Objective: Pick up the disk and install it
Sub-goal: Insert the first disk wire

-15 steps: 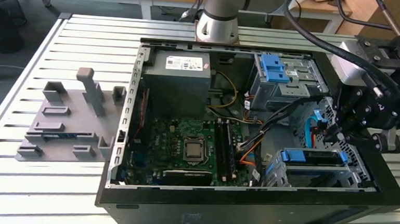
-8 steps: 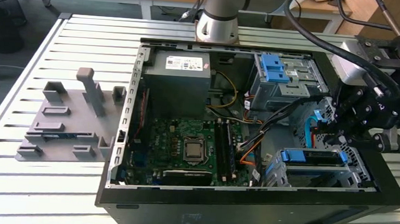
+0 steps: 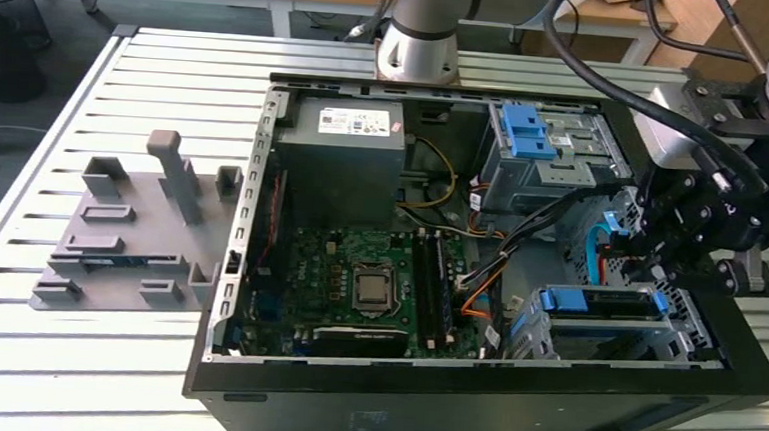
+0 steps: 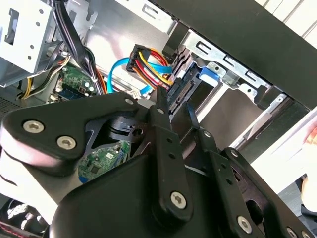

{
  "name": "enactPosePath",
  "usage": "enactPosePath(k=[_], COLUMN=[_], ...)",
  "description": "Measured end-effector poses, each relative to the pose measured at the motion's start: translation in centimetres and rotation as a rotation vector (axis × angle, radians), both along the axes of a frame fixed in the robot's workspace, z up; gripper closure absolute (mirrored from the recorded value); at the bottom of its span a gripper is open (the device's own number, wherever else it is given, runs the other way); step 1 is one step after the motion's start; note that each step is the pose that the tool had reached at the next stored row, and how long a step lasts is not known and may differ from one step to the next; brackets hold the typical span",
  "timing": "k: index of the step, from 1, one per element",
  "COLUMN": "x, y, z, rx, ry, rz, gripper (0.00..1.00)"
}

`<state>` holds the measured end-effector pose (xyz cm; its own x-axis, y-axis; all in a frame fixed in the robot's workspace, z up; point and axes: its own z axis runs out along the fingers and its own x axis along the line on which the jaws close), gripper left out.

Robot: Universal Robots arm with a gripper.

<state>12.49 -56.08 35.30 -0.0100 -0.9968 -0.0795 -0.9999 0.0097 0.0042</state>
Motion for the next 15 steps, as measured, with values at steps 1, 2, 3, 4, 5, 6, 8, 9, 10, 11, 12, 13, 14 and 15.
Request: enactPosePath(k=[1,2,3,4,5,6,8,9,10,11,12,13,14,15], x=[0.0,0.0,0.0,0.0,0.0,0.0,0.0,0.0,0.0,0.0,0.0,0.0,0.0,0.0], y=[0.01,0.01,0.01,0.02,0.02,0.03,0.03,0.03,0.03,0.03,0.03,0.02,0.03,0.03], z=[-0.06,-0.09,-0.11,-0.12,-0.14,-0.17,-0.25,-0.29,-0.33,-0.36,-0.39,-0.4,-0.41,-0.42], rx=[-0.0001,-0.0001,-0.0002,-0.0002,-0.0001,-0.0001,0.0001,-0.0001,0.0,0.0,-0.0001,0.0001,0.0008,0.001], ry=[-0.0023,-0.0028,-0.0032,-0.0035,-0.0038,-0.004,-0.0045,-0.0047,-0.0048,-0.0049,-0.0049,-0.0049,-0.0049,-0.0049], rz=[0.0,0.0,0.0,0.0,0.0,0.0,0.0,0.0,0.0,0.0,0.0,0.0,0.0,0.0], gripper=[0.69,0.69,0.69,0.69,0.69,0.69,0.69,0.69,0.71,0.71,0.77,0.83,0.83,0.83])
